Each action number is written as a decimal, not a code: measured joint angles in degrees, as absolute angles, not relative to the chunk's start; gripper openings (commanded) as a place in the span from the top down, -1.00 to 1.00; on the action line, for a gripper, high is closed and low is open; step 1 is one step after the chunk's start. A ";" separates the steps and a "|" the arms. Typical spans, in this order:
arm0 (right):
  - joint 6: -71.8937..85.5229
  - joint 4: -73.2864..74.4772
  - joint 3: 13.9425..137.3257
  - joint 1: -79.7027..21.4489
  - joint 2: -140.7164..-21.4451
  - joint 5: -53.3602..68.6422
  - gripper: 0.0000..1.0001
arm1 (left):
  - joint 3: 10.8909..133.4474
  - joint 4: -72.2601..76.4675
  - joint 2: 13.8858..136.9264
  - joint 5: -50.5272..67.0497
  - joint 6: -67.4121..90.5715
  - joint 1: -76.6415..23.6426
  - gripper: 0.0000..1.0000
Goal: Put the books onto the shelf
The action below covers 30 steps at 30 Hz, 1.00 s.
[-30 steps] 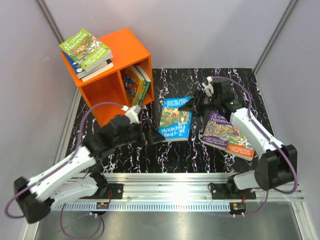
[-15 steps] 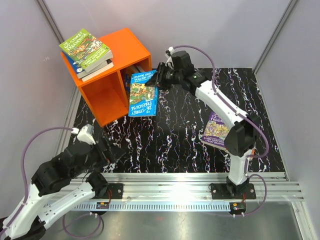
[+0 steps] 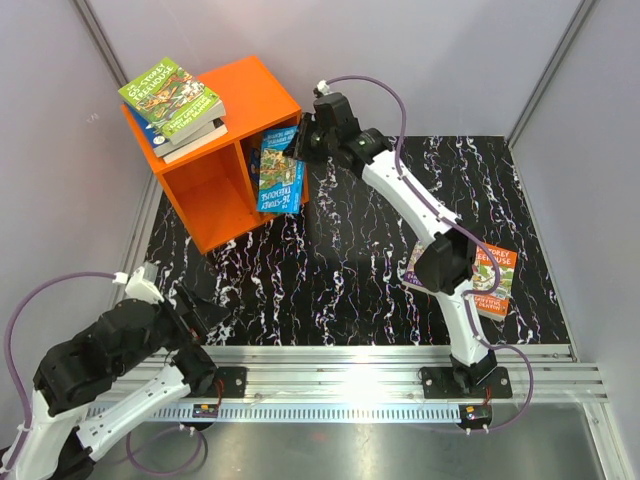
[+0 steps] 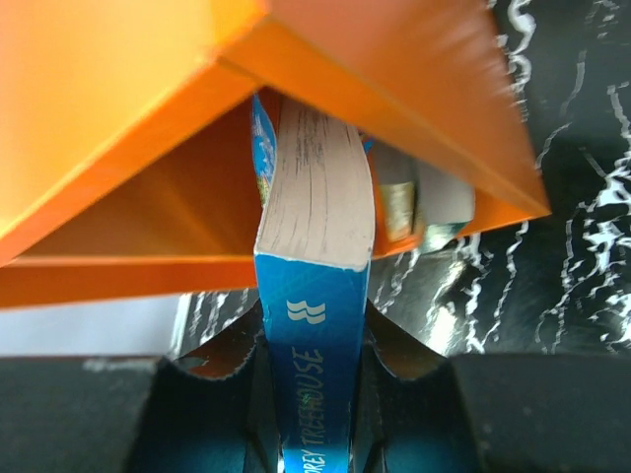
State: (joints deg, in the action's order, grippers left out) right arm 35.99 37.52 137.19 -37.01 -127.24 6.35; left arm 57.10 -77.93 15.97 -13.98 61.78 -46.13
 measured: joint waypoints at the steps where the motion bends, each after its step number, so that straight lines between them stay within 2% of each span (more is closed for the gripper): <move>1: 35.92 36.38 135.96 -37.15 -127.09 5.13 1.00 | 57.17 -77.95 16.03 -13.98 61.82 -46.13 -0.97; 5: 36.29 27.90 125.47 -37.74 -124.99 1.08 1.00 | 57.32 -77.97 16.88 -13.72 61.87 -46.13 -0.98; 9: 36.75 21.21 120.09 -38.85 -124.57 -2.39 1.00 | 57.30 -78.06 18.20 -13.30 61.76 -46.13 -0.97; 30: 34.20 5.61 118.48 -41.82 -123.83 -13.93 1.00 | 56.71 -78.56 18.09 -12.45 63.07 -46.13 -0.98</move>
State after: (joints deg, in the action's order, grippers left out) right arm 34.20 5.61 118.48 -41.82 -123.83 -13.93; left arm 56.71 -78.56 18.09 -12.45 63.07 -46.13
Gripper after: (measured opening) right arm 0.317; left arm 0.987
